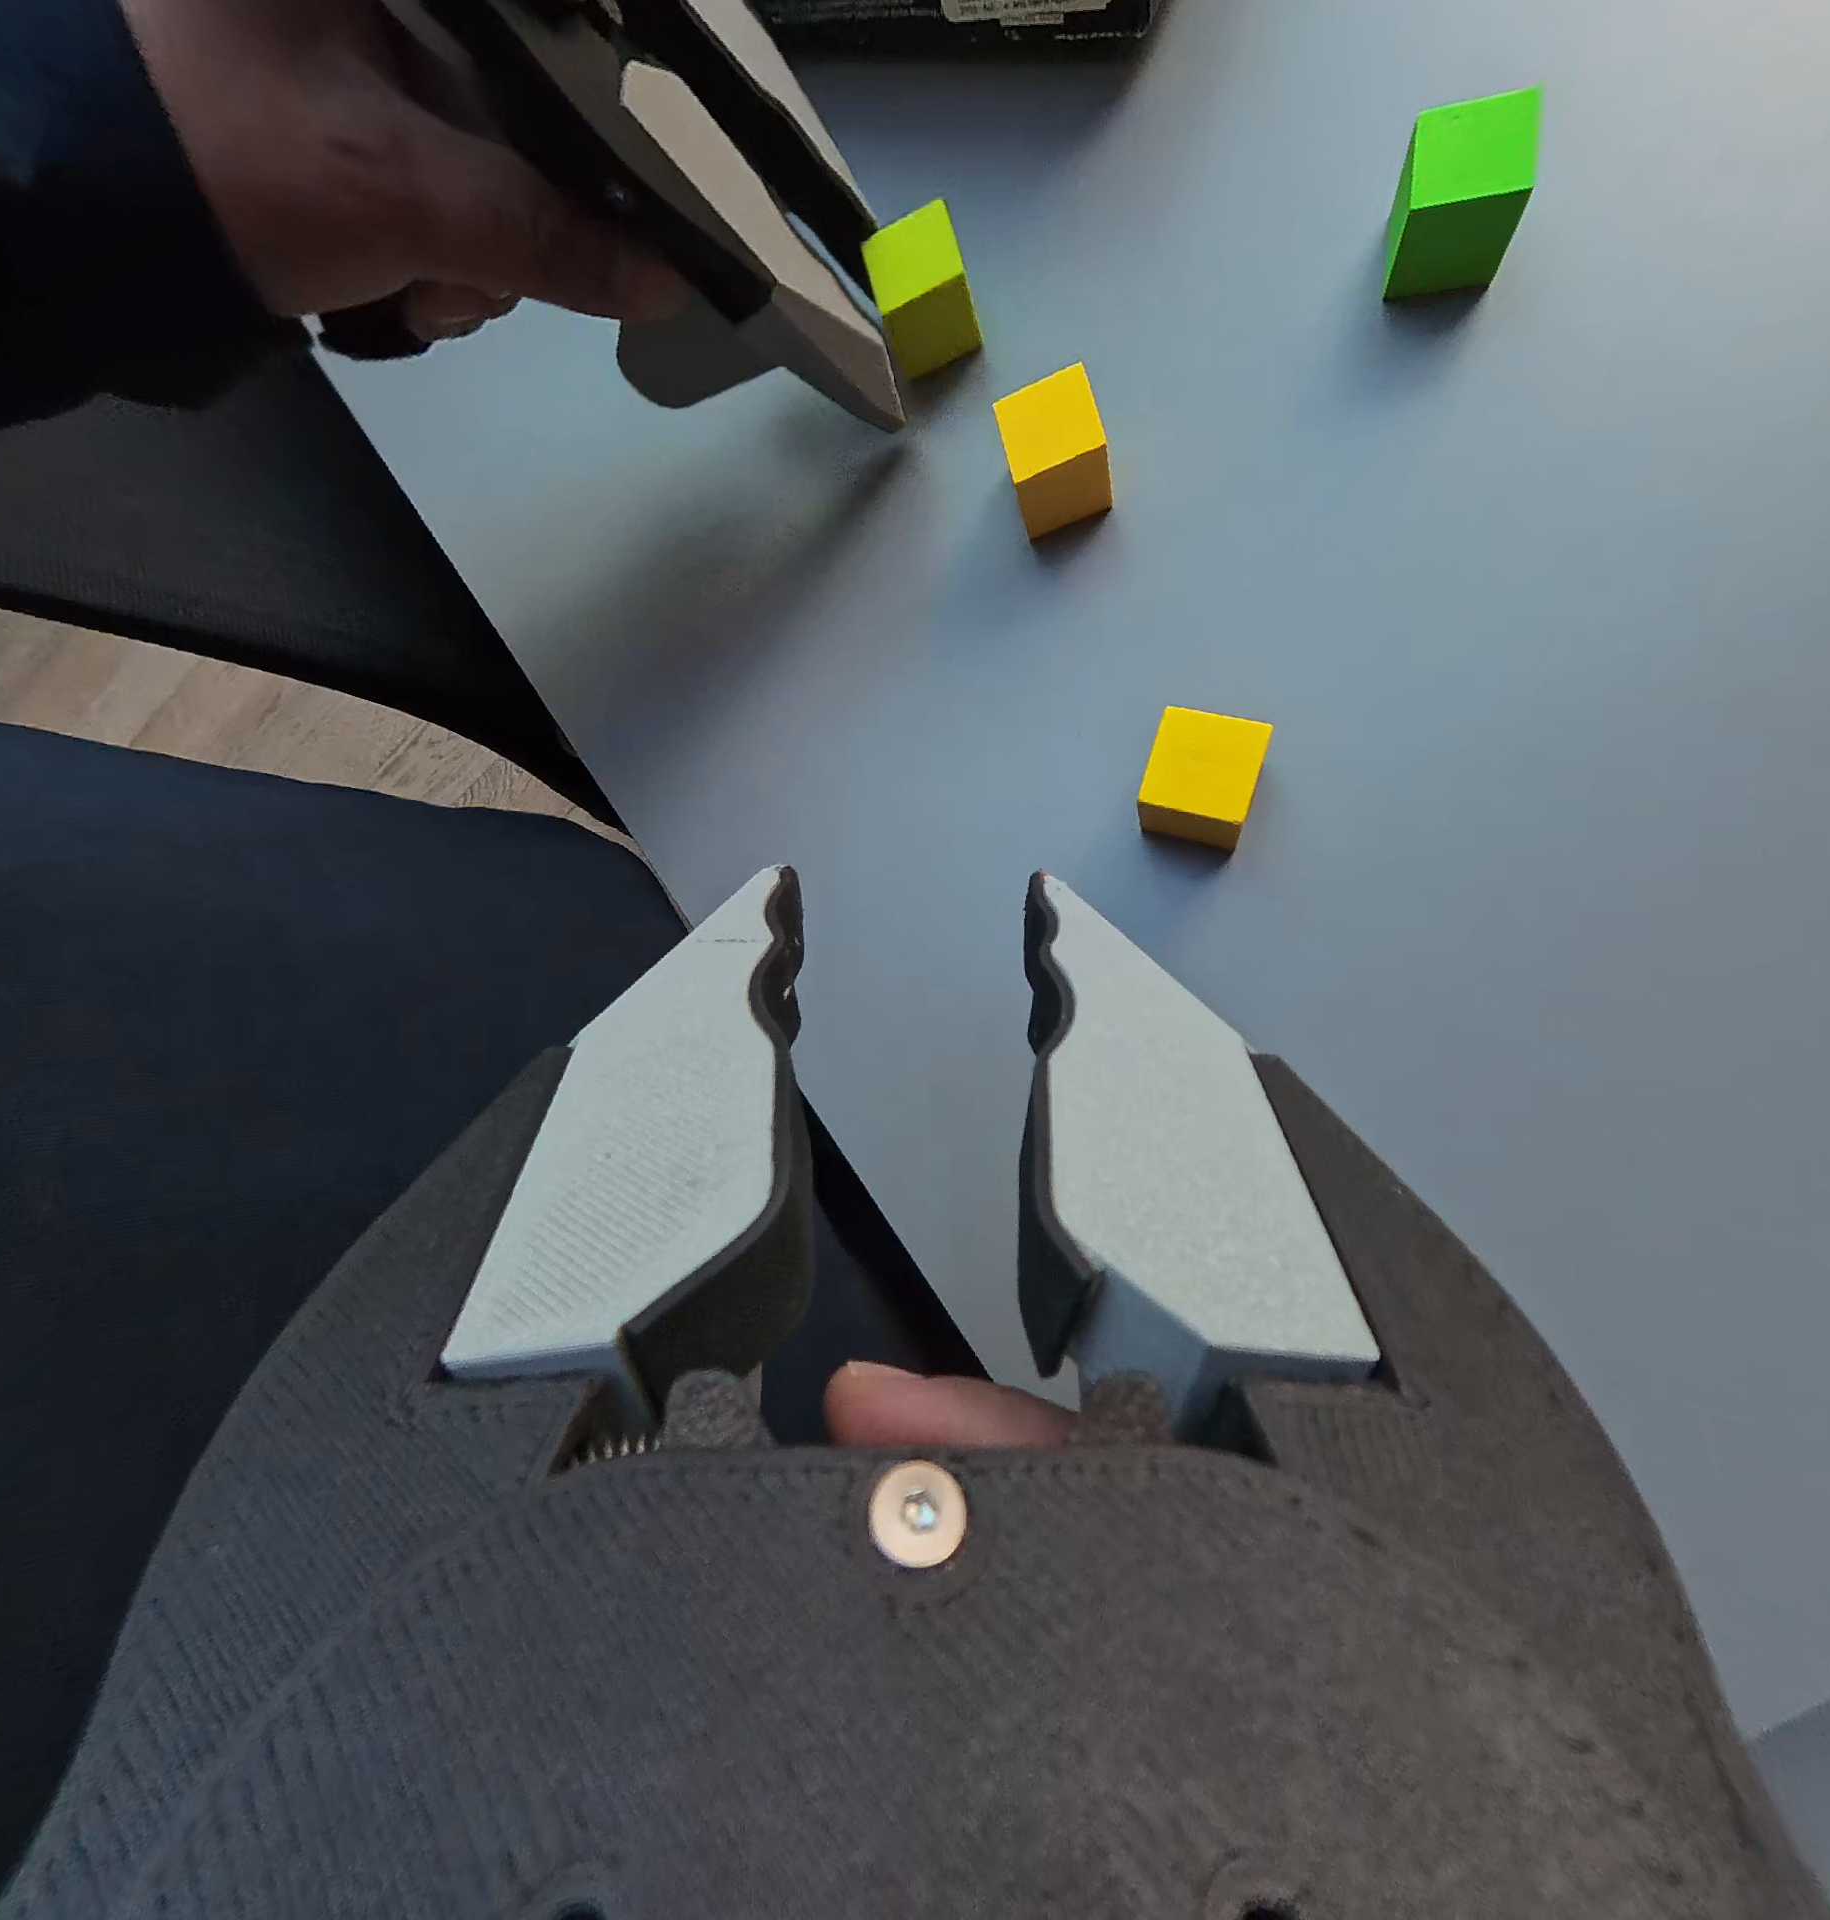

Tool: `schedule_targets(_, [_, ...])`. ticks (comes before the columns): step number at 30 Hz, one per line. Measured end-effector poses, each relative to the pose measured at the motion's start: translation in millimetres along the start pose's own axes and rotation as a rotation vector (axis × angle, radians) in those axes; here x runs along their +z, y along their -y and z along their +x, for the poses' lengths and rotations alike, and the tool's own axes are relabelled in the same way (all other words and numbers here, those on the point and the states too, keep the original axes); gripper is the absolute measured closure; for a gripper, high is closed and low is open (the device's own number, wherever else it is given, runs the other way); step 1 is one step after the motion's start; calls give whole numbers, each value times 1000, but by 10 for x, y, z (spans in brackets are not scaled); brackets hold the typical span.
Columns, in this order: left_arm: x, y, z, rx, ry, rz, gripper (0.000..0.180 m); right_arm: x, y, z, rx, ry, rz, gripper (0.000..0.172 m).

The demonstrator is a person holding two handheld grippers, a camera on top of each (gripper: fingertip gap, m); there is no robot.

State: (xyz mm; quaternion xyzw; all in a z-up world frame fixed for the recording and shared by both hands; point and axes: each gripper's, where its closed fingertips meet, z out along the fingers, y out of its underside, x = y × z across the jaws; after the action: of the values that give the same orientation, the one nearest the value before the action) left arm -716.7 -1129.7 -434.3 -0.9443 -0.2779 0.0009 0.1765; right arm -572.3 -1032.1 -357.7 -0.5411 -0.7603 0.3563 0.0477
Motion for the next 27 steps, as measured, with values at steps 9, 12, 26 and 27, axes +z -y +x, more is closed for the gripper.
schedule_targets(9, [2,-79,261,150,-153,-34,168,5,18,87,-11,-11,-1,133])
schedule_targets(12, [-32,-170,289,123,-160,-23,168,34,55,101,-11,-3,-2,133])
schedule_targets(26, [-225,-710,125,144,57,-22,137,613,598,331,-356,-63,-130,136])
schedule_targets(27, [-236,-743,125,138,54,-23,137,696,648,336,-383,-58,-145,136])
